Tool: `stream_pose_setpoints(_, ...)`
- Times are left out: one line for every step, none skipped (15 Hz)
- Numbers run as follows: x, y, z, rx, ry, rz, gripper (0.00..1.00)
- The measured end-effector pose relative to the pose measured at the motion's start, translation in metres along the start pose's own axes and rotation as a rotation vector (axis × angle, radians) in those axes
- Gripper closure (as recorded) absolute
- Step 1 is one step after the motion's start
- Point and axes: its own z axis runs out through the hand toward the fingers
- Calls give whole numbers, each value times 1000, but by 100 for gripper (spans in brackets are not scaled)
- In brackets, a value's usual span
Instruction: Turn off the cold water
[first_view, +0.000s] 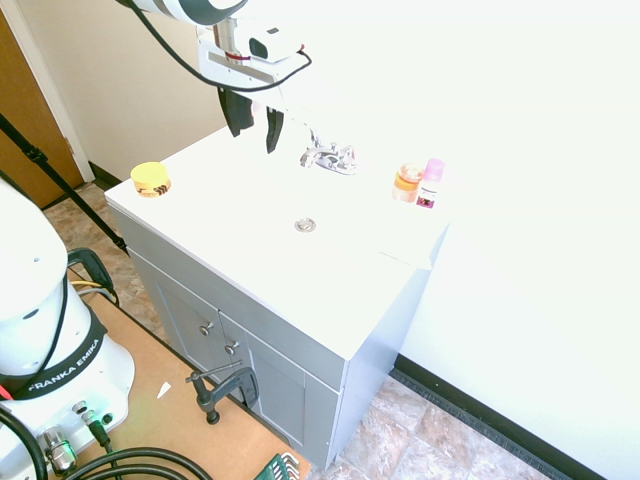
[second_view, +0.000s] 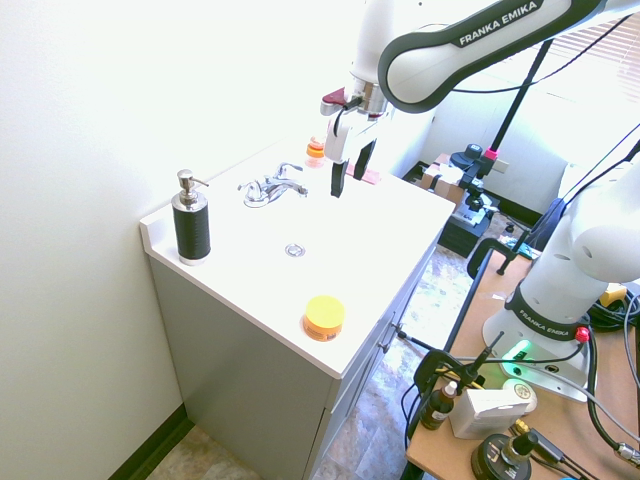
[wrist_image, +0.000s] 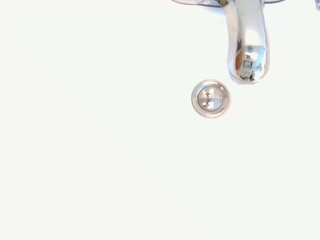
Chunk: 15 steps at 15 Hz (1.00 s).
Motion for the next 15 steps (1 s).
stream_pose_setpoints(0,0,0,0,-2,1,0)
stream_pose_setpoints(1,0,0,5,1,8,0)
stream_pose_setpoints(5,-1,-2,22,16,26,0)
stream_pose_setpoints(13,-3,-5,44,35,52,0)
stream_pose_setpoints(23,-5,-8,58,53,75,0)
stream_pose_setpoints(35,-8,-10,67,76,96,0)
stream_pose_setpoints(49,-12,-10,72,102,115,0)
stream_pose_setpoints(64,-19,-10,71,129,130,0)
stream_pose_setpoints(78,-26,-8,64,150,143,0)
stream_pose_setpoints(90,-34,-4,57,162,153,0)
stream_pose_setpoints(102,-42,1,49,172,159,0)
stream_pose_setpoints(113,-48,8,39,179,162,0)
stream_pose_setpoints(123,-53,15,29,184,163,0)
stream_pose_setpoints(131,-57,21,20,188,165,0)
stream_pose_setpoints(138,-61,27,14,190,166,0)
